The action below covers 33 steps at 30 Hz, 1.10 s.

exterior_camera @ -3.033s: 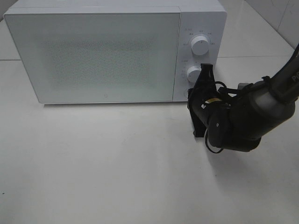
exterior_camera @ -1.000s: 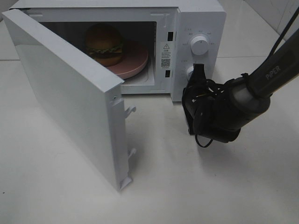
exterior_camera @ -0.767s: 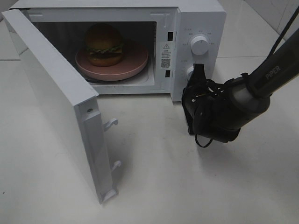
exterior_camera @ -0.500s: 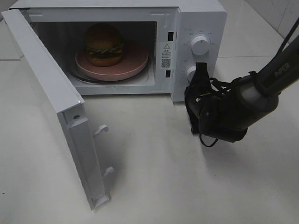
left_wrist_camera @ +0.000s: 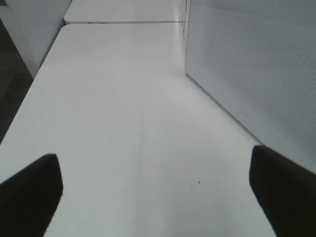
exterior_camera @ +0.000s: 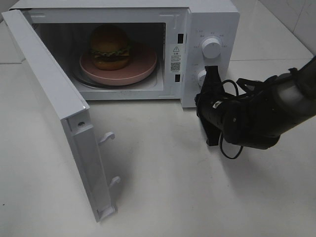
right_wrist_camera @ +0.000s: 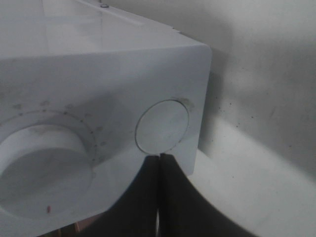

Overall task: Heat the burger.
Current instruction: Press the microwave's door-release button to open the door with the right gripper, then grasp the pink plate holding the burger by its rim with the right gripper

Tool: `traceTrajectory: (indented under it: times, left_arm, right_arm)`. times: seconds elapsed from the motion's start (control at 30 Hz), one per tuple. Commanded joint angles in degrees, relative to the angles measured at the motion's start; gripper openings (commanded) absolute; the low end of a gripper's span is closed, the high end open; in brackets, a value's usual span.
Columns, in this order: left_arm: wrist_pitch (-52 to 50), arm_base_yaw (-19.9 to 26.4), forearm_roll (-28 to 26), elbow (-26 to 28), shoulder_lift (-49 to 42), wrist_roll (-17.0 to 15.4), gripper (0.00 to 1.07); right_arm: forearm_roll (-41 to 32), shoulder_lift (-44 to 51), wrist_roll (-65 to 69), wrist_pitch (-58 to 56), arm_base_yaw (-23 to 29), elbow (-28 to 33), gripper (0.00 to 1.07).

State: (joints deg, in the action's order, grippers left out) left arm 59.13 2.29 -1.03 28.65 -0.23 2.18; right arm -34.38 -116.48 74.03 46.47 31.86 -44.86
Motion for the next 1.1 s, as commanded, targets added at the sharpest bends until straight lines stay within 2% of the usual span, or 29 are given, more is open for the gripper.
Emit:
traceTrajectory:
  times: [0.03, 0.33, 0.57, 0.77, 1.1]
  left_arm:
    - [-0.2, 0.1, 0.1, -0.2, -1.4, -0.1, 0.98]
    - [-0.2, 0.1, 0.1, -0.2, -1.4, -0.1, 0.98]
    - [-0.2, 0.1, 0.1, -0.2, -1.4, -0.1, 0.98]
    - [-0.2, 0.1, 0.1, -0.2, -1.4, -0.1, 0.98]
    - [-0.2, 0.1, 0.1, -0.2, -1.4, -0.1, 0.98]
  right_arm:
    - [0.8, 4.4, -3.7, -3.0, -0.3, 2.4, 0.0]
    - [1.0, 12.3, -10.8, -10.6, -0.3, 7.0, 0.0]
    - [1.4, 16.3, -17.5, -16.2, -0.3, 7.4, 0.0]
    - [5.6, 19.5, -27.0, -23.1, -0.5, 7.4, 0.0]
    - [8.5, 23.6, -39.7, -31.5, -0.5, 7.4, 0.0]
